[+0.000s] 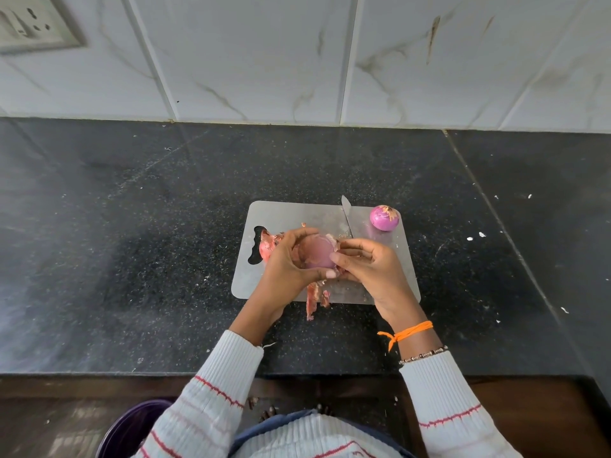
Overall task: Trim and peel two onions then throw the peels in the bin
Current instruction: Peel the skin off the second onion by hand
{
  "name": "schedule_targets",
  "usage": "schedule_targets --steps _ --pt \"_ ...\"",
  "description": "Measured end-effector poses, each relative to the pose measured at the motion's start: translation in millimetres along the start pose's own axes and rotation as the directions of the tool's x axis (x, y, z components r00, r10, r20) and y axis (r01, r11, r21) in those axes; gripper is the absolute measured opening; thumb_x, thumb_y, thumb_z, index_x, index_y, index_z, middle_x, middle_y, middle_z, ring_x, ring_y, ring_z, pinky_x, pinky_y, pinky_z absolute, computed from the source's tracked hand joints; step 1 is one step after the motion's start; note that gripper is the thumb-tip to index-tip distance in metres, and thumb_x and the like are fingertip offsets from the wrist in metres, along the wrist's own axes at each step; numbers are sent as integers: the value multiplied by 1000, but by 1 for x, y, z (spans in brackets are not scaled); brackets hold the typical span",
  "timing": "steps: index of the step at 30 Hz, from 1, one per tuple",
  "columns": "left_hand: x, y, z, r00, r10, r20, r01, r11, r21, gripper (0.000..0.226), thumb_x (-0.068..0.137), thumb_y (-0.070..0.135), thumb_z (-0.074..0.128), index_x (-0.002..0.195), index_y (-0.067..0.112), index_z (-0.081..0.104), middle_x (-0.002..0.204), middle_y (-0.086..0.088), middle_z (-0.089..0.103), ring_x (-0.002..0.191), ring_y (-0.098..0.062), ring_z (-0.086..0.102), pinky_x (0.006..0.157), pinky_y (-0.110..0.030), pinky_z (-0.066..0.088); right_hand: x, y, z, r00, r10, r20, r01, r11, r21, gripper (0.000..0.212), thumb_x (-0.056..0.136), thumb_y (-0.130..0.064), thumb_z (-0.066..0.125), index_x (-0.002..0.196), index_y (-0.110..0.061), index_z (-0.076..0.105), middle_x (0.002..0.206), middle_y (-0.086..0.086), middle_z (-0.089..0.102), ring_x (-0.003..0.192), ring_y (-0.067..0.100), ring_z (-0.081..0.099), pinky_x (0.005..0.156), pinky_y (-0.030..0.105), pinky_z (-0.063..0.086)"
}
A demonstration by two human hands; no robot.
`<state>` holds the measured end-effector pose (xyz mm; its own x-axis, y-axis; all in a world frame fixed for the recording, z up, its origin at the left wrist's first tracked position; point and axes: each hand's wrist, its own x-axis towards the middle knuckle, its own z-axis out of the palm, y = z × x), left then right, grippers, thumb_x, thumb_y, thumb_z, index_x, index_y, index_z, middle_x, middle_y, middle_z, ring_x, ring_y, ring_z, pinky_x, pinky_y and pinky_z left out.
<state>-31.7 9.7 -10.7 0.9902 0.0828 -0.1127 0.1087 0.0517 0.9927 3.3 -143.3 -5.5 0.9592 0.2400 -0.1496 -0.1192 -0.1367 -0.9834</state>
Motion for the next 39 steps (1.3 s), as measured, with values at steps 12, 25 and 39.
schedule_targets --steps 12,25,39 --pt "0 -4 1 1000 26 -4 -25 996 80 73 56 -2 84 118 18 52 112 -3 62 103 -15 64 87 -28 54 -2 -6 7 984 -148 -101 119 962 -244 24 66 -5 75 78 -22 64 70 -11 64 61 -5 61 55 11 48" --pt "0 -1 7 1000 26 11 -26 999 37 67 59 -5 82 114 19 53 102 4 64 97 -13 65 89 -30 53 0 1 7 975 -137 -174 108 979 -171 22 72 2 67 78 -20 67 72 -5 69 64 3 63 55 17 52" --pt "4 -2 6 987 -106 118 150 863 -483 58 72 0 67 126 14 53 125 -17 53 104 -26 60 91 -35 52 7 2 3 980 145 -133 -80 911 404 14 84 6 58 86 -4 67 77 8 69 67 14 66 59 22 56"
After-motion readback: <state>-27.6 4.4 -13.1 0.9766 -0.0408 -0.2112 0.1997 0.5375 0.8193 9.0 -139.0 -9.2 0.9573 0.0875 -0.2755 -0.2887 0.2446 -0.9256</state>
